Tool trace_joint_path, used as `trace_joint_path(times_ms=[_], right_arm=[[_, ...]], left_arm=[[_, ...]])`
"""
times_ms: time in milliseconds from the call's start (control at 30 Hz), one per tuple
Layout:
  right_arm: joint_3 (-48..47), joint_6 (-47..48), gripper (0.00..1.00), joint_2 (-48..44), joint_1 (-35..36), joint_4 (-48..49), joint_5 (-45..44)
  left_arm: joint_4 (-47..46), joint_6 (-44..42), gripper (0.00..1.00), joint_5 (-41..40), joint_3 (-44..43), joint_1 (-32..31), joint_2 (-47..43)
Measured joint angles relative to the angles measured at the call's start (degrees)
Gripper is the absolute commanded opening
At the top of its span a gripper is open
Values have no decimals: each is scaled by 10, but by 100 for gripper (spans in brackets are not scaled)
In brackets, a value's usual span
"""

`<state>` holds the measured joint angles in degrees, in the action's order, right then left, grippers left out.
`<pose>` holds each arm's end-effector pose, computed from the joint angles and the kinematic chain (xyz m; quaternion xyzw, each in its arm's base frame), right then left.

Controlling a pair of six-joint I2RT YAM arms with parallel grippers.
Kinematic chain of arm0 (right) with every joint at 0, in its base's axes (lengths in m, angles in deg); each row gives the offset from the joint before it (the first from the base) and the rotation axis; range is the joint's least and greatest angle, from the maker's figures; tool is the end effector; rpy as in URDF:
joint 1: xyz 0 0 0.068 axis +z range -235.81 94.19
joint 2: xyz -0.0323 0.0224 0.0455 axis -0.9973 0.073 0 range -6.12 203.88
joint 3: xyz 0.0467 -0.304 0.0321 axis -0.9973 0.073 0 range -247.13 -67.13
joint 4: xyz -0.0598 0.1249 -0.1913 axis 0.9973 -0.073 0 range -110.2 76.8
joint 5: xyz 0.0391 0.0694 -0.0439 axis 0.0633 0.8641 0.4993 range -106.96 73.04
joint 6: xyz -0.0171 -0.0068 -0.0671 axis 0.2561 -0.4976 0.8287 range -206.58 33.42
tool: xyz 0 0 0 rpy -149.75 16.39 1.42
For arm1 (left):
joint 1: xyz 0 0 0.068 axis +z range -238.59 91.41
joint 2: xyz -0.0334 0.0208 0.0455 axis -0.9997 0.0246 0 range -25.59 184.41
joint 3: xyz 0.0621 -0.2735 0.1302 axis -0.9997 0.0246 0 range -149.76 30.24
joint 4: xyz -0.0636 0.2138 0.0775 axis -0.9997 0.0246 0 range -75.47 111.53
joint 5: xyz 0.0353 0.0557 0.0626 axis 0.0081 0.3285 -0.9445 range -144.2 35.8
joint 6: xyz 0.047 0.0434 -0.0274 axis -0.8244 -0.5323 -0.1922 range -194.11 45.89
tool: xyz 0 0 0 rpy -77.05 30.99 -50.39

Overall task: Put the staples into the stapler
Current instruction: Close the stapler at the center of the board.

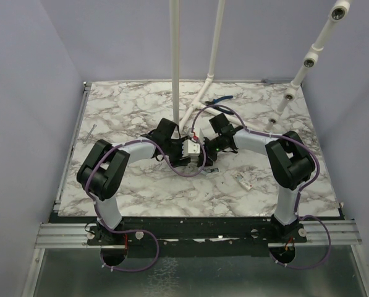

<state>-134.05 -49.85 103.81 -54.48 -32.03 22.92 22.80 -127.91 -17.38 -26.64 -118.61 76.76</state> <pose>0.3044 0.2277 0.1887 -0.5790 0.7092 0.3197 0.2441 0.2865 -0.2047 0.1987 0.6754 0.6054 -0.2329 0.3509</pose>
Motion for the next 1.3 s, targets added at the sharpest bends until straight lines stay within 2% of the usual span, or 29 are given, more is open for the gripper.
trace_joint_path(times_ms=[100, 167, 333, 433, 567, 700, 800, 933, 1000, 1133, 1300], right_arm=[[-3, 4, 48, 0, -2, -11, 0], [-5, 5, 48, 0, -6, -20, 0], [-13, 8, 48, 0, -15, -42, -9], [-15, 8, 48, 0, -23, -52, -12], [-15, 7, 48, 0, -34, -58, -11], [-15, 1, 49, 0, -56, -63, -10], [-15, -7, 49, 0, -67, -64, -11], [-17, -15, 49, 0, -71, -66, -12], [-19, -20, 48, 0, -71, -69, -13], [-21, -27, 48, 0, -72, -72, -17], [-21, -30, 48, 0, -72, -72, -17]], left_arm=[[5, -5, 57, 3, -4, 0, 3], [9, -10, 50, 6, -13, 0, 10], [25, -30, 38, 11, -40, 0, 27], [42, -43, 23, 13, -53, 0, 34], [58, -57, 9, 18, -61, 0, 36], [65, -61, 3, 28, -63, 3, 36], [72, -62, 6, 40, -63, 7, 36], [77, -62, 37, 50, -63, 9, 36], [77, -60, 47, 53, -63, 9, 36], [84, -59, 52, 54, -65, 9, 37], [140, -89, 53, 54, -118, 9, 73]])
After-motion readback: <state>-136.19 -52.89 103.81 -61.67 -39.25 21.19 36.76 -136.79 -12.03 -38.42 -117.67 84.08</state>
